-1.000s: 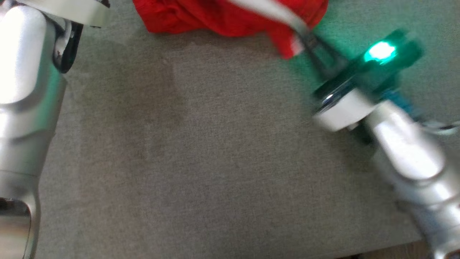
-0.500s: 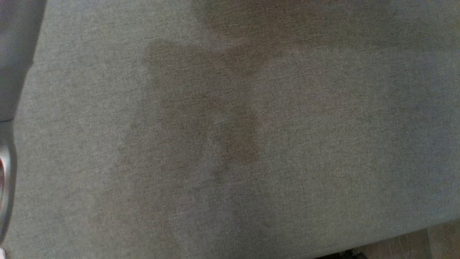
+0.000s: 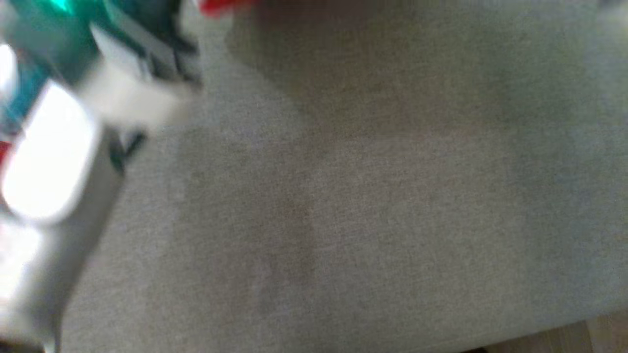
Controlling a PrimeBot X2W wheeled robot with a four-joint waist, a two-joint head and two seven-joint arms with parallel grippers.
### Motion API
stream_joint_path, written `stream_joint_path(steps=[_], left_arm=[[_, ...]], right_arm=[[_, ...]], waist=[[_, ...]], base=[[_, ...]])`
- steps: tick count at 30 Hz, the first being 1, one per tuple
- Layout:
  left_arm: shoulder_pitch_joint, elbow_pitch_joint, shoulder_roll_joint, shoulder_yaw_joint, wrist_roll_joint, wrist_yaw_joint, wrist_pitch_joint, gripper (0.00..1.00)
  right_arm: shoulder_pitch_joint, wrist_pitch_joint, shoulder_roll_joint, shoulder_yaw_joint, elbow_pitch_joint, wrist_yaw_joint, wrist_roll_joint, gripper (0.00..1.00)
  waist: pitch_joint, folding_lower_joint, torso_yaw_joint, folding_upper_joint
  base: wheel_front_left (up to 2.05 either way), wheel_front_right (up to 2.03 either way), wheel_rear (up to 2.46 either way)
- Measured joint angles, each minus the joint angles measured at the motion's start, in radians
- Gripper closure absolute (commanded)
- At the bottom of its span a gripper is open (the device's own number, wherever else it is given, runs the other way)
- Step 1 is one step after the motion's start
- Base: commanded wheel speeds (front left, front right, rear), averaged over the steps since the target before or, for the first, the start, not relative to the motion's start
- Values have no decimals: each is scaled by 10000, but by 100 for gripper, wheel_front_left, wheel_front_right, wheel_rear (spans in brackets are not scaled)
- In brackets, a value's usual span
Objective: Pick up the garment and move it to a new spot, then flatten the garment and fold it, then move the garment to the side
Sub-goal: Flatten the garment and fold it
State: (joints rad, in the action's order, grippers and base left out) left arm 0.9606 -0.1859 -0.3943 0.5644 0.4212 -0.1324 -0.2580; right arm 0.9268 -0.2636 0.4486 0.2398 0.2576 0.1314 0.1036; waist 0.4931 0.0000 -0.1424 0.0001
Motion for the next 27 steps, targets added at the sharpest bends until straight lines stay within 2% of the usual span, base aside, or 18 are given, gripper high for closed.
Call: stream_joint_path(steps=[8, 11, 15, 18, 22, 27], left_arm=[[-5015, 1212, -366, 510, -1041, 0, 2, 100], [-6661, 1603, -364, 493, -1095, 0, 2, 100], [-8253, 2021, -320, 585, -1225, 0, 2, 100], [-8744, 2284, -309, 663, -1411, 0, 4, 100], [-8681, 2272, -81, 541, -1404, 0, 4, 100], [-7594, 1728, 539, 568, -1091, 0, 4, 100]], right_arm=[[-5015, 12, 401, -221, -1597, 0, 376, 100], [-6543, 12, 477, -616, -2238, 2, 387, 100], [-8517, 58, 451, -1233, -3087, 2, 470, 100], [-9740, 343, 366, -1605, -3649, 2, 522, 100], [-9707, 805, 523, -1584, -3927, 2, 431, 100], [-8207, 1394, 1549, -1003, -3446, 2, 430, 100]], waist=[[-1416, -4, 44, 0], [-1925, -4, 2, 0], [-2421, -5, 24, 0], [-2488, -5, 193, 0], [-2286, -1, 394, 0], [-1906, 0, 791, 0]], base=[[0, 0, 0], [0, 0, 0], [0, 0, 0], [0, 0, 0], [0, 0, 0], [0, 0, 0]])
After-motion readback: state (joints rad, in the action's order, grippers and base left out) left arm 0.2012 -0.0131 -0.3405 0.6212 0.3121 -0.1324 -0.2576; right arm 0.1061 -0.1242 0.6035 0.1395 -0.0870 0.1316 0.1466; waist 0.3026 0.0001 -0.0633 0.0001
